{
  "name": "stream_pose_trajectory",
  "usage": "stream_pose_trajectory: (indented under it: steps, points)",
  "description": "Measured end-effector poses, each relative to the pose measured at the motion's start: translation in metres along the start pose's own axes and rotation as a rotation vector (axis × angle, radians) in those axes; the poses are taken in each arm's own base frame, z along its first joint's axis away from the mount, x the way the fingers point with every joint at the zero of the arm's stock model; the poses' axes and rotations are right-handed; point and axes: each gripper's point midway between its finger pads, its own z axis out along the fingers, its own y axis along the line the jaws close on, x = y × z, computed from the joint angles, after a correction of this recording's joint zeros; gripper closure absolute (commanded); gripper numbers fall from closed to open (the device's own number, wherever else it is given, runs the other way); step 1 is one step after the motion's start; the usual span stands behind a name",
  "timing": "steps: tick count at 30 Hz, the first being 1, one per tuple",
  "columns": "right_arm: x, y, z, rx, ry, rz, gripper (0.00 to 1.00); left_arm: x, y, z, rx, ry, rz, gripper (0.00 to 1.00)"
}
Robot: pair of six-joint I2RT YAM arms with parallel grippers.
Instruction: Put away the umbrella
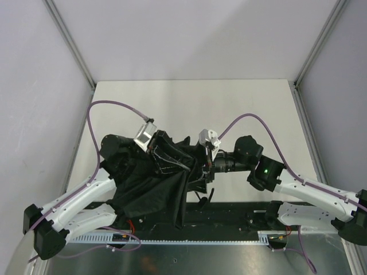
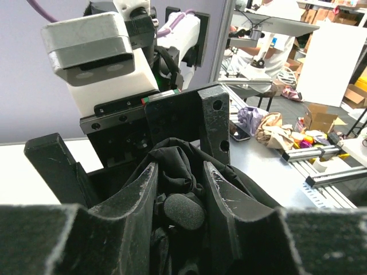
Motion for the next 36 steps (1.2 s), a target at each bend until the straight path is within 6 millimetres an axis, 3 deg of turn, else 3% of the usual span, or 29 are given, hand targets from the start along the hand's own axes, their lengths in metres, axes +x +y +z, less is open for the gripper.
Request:
stream_pose_trajectory:
  steps: [15,29,36]
  points:
    - [-0.017,0.01,0.006,-0.039,-0.112,0.002,0.01,-0.018,-0.009,0.021,-0.027,-0.106,0.021,1.0]
    - [-0.045,0.009,-0.004,-0.039,-0.248,-0.047,0.01,-0.051,-0.004,0.029,-0.123,-0.271,0.078,1.0]
    - [-0.048,0.011,-0.003,-0.115,-0.271,-0.025,0.01,-0.052,-0.001,0.039,-0.115,-0.308,0.078,1.0]
